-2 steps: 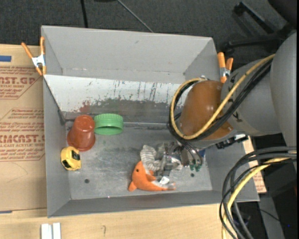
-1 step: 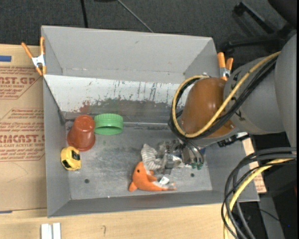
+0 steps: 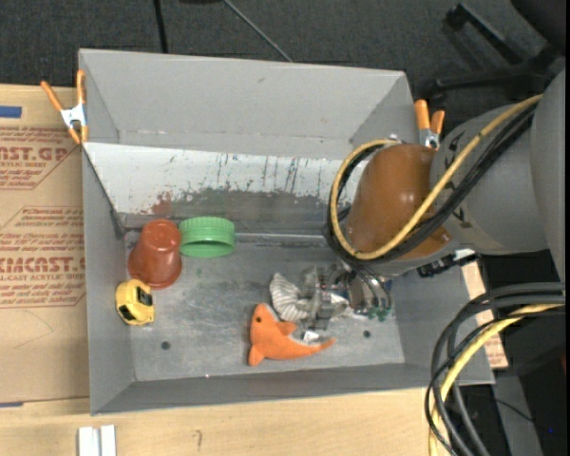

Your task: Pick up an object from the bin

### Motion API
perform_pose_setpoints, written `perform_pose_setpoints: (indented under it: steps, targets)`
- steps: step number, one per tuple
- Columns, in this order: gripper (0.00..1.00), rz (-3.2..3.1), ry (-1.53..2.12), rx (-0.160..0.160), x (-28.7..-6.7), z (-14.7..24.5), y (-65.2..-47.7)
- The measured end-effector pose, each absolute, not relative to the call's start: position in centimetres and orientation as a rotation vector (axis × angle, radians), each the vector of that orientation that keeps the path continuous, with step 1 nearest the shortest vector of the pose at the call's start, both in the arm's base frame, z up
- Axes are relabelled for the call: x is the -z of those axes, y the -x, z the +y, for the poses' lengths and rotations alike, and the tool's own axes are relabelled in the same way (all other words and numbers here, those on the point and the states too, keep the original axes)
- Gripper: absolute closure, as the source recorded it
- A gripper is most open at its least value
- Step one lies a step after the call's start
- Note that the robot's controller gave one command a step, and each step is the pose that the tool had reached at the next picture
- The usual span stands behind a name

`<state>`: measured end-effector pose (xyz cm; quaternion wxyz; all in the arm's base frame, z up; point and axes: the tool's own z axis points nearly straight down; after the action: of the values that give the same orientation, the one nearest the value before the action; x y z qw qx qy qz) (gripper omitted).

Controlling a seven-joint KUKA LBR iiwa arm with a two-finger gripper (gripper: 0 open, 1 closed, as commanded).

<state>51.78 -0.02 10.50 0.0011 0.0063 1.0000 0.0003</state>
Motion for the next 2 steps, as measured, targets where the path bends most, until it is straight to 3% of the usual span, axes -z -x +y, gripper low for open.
perform_pose_setpoints:
  steps: [2]
  targets:
    - [1.0,3.14,-0.02,-0.001,-11.54,0.0,-51.76]
